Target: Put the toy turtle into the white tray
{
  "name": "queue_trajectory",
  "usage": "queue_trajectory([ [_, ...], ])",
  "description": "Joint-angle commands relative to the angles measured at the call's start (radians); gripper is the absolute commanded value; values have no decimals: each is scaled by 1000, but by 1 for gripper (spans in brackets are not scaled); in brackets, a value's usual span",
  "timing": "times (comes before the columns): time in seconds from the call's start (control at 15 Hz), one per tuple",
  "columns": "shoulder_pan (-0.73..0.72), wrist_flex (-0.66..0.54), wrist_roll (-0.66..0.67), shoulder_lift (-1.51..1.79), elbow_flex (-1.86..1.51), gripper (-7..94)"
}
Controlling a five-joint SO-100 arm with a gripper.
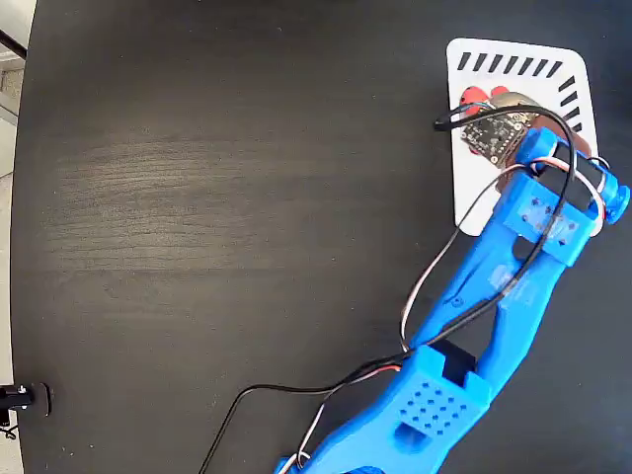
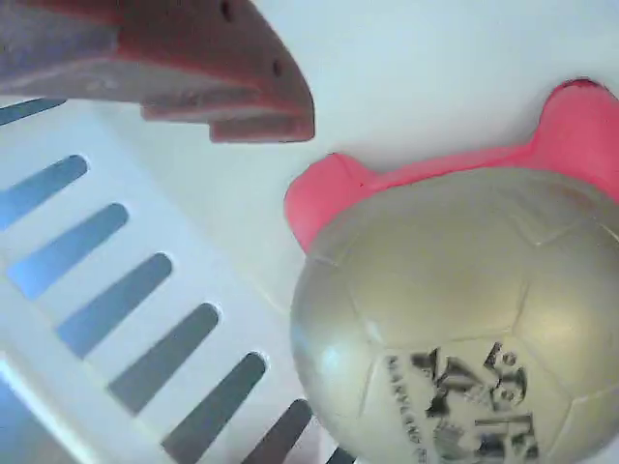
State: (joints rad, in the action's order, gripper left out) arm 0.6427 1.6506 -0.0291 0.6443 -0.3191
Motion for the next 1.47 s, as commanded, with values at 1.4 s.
queue_trajectory([
  [1.4, -739, -821, -18, 2137, -2408, 0],
])
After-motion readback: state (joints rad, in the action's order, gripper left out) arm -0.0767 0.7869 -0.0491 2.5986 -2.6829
